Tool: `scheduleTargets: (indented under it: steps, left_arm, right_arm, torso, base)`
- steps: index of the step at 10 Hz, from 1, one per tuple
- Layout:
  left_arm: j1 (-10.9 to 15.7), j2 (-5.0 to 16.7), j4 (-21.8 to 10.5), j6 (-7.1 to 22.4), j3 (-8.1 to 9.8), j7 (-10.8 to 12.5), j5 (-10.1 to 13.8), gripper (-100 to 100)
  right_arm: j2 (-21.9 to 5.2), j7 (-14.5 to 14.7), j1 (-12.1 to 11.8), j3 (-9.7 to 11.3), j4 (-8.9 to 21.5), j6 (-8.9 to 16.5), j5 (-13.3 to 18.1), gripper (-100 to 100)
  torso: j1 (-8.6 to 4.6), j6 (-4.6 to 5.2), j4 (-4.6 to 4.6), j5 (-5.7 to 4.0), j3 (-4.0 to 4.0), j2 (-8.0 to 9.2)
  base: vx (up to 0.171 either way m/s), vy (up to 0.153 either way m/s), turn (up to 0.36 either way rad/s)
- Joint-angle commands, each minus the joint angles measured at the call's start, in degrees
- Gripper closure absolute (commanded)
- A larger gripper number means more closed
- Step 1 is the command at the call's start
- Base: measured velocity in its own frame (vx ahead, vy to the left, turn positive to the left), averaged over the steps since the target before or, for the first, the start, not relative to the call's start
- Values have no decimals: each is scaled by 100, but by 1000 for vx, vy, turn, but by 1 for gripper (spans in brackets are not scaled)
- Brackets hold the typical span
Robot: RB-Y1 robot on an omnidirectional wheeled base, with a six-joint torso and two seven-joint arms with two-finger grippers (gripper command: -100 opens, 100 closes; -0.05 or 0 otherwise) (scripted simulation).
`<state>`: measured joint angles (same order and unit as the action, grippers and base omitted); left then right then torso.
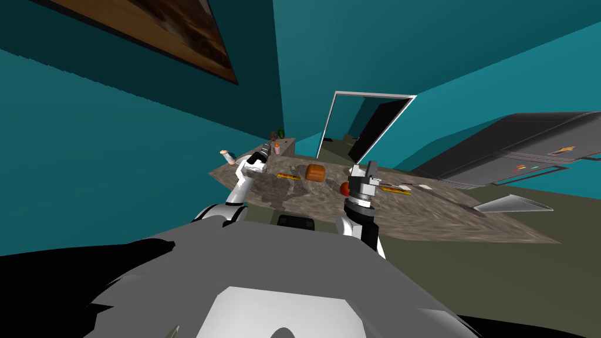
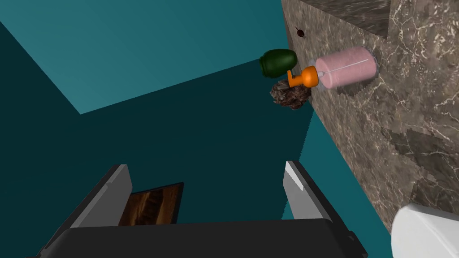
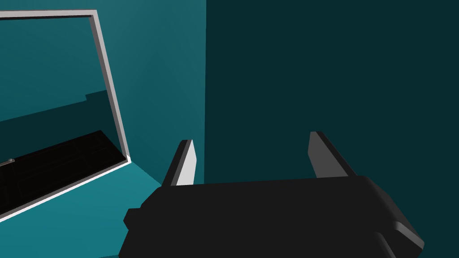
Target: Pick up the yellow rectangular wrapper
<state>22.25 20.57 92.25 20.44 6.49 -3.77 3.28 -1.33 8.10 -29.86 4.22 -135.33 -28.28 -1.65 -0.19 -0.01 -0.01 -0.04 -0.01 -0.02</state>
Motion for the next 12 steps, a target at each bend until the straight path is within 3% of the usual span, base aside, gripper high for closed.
scheduleTargets:
  steps: [1,2,3,4,5,7,8,9,10,11,12]
  left_arm:
    - [179,54,-272,286,23,-16,17,-100]
    - [179,54,-272,344,23,-16,17,-100]
    - [443,132,-530,559,66,-55,31,-100]
    - [474,132,-667,713,66,-55,31,-100]
    - [715,209,-849,885,111,-94,46,-100]
    - [757,209,-1071,1082,111,-94,46,-100]
    - [1029,284,-1344,1348,158,-133,63,-100]
    - [1029,284,-1481,1447,158,-133,63,-100]
    - [1289,356,-1720,1644,207,-173,82,-100]
    - [1289,356,-1896,1779,207,-173,82,-100]
    - [1534,425,-2049,1961,257,-213,101,-100]
  right_arm:
    - [0,0,0,0,0,0,0,0]
    - [0,0,0,0,0,0,0,0]
    - [0,0,0,0,0,0,0,0]
    - [0,0,0,0,0,0,0,0]
    - [0,0,0,0,0,0,0,0]
    - [0,0,0,0,0,0,0,0]
    - [0,0,0,0,0,0,0,0]
    - [0,0,0,0,0,0,0,0]
    - [0,0,0,0,0,0,0,0]
    - [0,0,0,0,0,0,0,0]
    - [0,0,0,0,0,0,0,0]
  torso:
    - [0,0,0,0,0,0]
    - [2,-1,0,0,0,1]
    - [10,-2,0,2,2,3]
    - [7,0,1,1,1,2]
    - [6,-1,0,2,1,2]
    - [1,-2,0,0,2,4]
    - [8,-2,0,2,0,1]
    - [4,-1,1,1,2,3]
    - [4,-2,0,1,1,2]
    - [-4,-1,0,-1,1,2]
    - [-2,-1,0,0,1,3]
  base:
    - [-2,-47,-13]
    - [-3,-18,5]
    - [-4,-32,-30]
    - [-2,-34,-24]
    - [-7,-47,-41]
    - [-1,-37,-8]
    - [-6,-40,-47]
    - [0,-41,-22]
    - [-2,-62,-36]
    - [-3,-52,-22]
    - [0,-59,-56]
